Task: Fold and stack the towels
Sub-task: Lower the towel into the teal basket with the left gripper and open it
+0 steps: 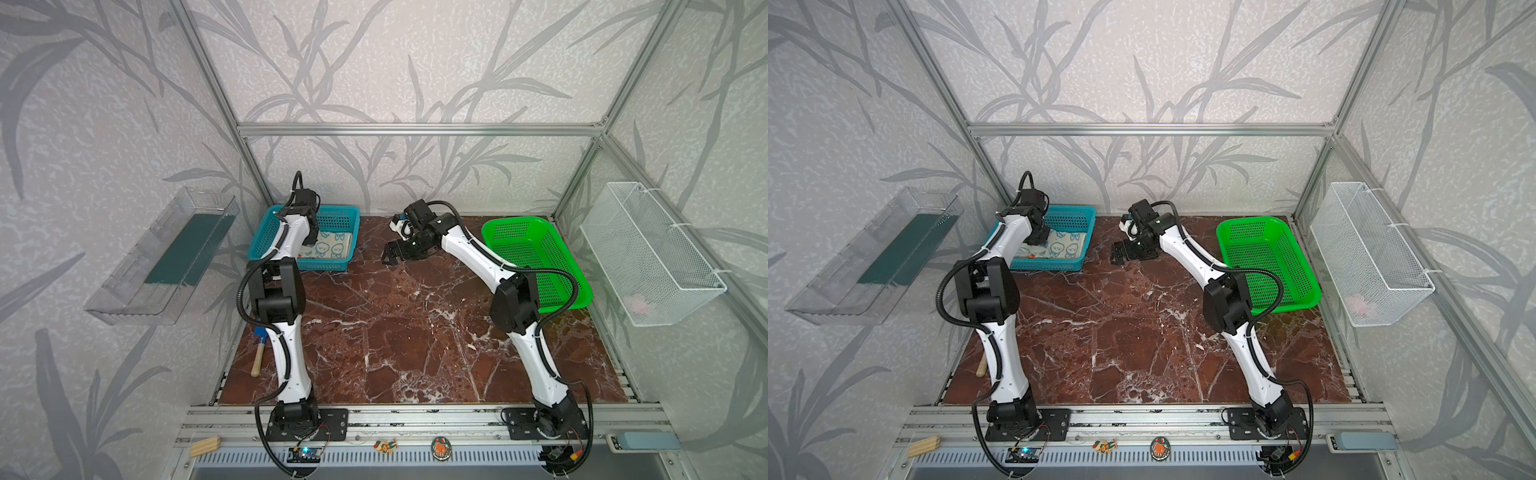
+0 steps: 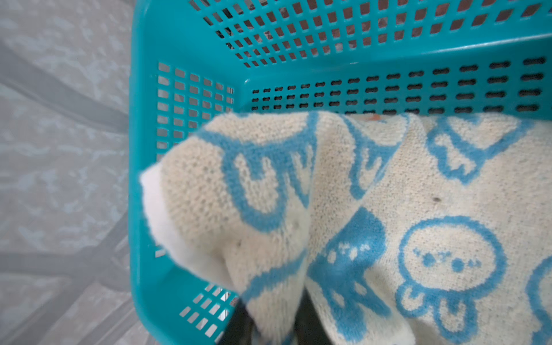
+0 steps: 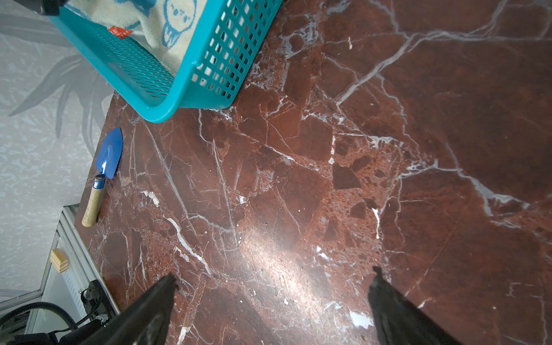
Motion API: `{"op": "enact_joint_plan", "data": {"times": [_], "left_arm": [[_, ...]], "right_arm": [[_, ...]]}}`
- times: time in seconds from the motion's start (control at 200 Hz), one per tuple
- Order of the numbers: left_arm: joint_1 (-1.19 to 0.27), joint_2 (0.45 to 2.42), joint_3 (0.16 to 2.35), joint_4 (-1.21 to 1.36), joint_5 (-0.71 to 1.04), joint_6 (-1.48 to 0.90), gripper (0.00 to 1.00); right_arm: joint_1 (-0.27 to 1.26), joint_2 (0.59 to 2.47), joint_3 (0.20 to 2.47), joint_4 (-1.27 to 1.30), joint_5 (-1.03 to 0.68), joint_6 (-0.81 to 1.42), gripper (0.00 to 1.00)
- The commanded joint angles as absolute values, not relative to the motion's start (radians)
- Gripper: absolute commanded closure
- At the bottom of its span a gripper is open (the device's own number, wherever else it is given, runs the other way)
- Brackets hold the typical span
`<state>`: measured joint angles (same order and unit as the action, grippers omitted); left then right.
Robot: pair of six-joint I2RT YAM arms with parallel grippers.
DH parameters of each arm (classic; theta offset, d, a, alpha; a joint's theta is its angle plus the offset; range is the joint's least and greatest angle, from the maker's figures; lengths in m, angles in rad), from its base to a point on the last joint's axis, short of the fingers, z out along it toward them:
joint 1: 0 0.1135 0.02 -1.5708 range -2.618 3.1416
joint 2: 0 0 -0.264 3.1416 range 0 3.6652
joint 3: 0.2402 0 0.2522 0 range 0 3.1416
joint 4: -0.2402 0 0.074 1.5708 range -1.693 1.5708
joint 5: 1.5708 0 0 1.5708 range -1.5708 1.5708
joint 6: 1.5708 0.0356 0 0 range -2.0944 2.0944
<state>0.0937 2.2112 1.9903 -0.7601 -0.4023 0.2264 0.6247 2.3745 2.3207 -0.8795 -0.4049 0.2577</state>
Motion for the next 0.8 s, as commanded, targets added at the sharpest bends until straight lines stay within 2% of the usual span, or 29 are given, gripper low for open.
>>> {"op": "enact_joint_plan", "data": {"times": [0.0, 0.01, 0.035, 0.045, 0.055, 0.305, 0.385, 0.605, 0.795], "left_arm": [[0.091, 2.233, 2.038, -0.791, -0.459, 0.226, 0.54], [0.091, 2.233, 2.040, -0.793, -0.461, 0.226, 0.45], [0.090, 2.234, 2.042, -0.794, -0.471, 0.224, 0.09], [0.090, 2.235, 2.044, -0.794, -0.475, 0.226, 0.03], [0.088, 2.236, 2.045, -0.794, -0.478, 0.226, 0.01], [0.073, 2.189, 2.055, -0.785, -0.522, 0.171, 0.01], [0.068, 2.143, 2.024, -0.757, -0.437, 0.108, 0.01], [0.039, 2.053, 1.871, -0.611, -0.067, -0.078, 0.01], [-0.045, 2.003, 1.789, -0.545, -0.064, -0.110, 0.01]], "right_arm": [[0.627, 2.343, 2.316, -0.873, -0.421, 0.252, 0.01], [0.627, 2.343, 2.316, -0.874, -0.421, 0.252, 0.01], [0.628, 2.341, 2.315, -0.875, -0.422, 0.250, 0.01], [0.627, 2.342, 2.315, -0.875, -0.423, 0.250, 0.01], [0.627, 2.342, 2.314, -0.877, -0.423, 0.249, 0.01], [0.628, 2.317, 2.280, -0.867, -0.418, 0.247, 0.01], [0.627, 2.304, 2.260, -0.860, -0.410, 0.246, 0.01], [0.609, 2.245, 2.187, -0.838, -0.407, 0.241, 0.01], [0.556, 2.098, 2.029, -0.813, -0.353, 0.219, 0.01]]}}
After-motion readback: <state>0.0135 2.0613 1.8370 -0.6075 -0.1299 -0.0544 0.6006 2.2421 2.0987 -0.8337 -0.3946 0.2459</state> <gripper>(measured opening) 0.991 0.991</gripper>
